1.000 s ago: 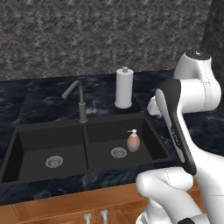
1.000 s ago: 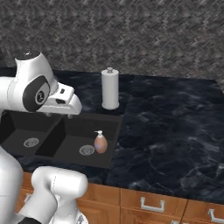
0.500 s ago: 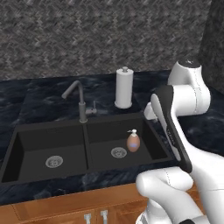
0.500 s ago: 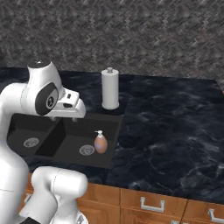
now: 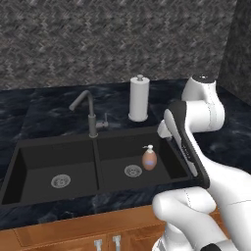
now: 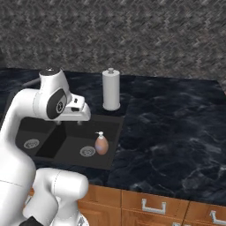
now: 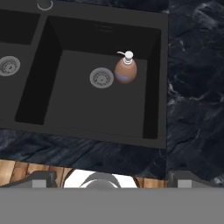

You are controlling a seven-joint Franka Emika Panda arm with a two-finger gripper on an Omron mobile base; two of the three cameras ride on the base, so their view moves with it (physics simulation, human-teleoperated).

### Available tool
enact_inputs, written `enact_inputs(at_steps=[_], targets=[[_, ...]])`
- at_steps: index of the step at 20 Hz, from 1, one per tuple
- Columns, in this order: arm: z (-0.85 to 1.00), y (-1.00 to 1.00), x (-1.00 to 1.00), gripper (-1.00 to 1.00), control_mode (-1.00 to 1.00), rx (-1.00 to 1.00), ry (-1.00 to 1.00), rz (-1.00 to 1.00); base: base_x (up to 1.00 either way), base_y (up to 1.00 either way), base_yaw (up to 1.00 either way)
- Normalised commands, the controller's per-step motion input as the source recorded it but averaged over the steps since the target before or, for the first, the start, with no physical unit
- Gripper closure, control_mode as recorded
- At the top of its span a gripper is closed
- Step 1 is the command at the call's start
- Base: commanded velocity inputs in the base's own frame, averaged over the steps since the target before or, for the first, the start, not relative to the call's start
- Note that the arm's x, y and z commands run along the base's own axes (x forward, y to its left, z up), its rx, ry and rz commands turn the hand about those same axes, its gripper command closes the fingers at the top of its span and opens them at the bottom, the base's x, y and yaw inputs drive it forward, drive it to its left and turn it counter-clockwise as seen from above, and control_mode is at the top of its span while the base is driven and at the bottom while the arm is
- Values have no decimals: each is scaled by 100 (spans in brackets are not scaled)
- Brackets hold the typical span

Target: Pick up the soap dispenser and soap dispenser from the sink, and place them back in the cabinet, and close the cabinet doors.

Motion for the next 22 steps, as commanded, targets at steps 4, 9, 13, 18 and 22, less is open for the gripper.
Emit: enact_inputs(at_steps=[4, 9, 13, 18, 22], targets=[[-26, 0, 31, -100, -100, 0, 2, 8, 0, 0, 0], [-25, 0, 26, -100, -100, 0, 1, 8, 0, 0, 0], [-22, 0, 19, -100, -100, 0, 0, 8, 0, 0, 0], [-26, 0, 20, -100, -100, 0, 0, 7, 0, 0, 0], [-23, 0, 21, -100, -100, 0, 0, 6, 0, 0, 0]])
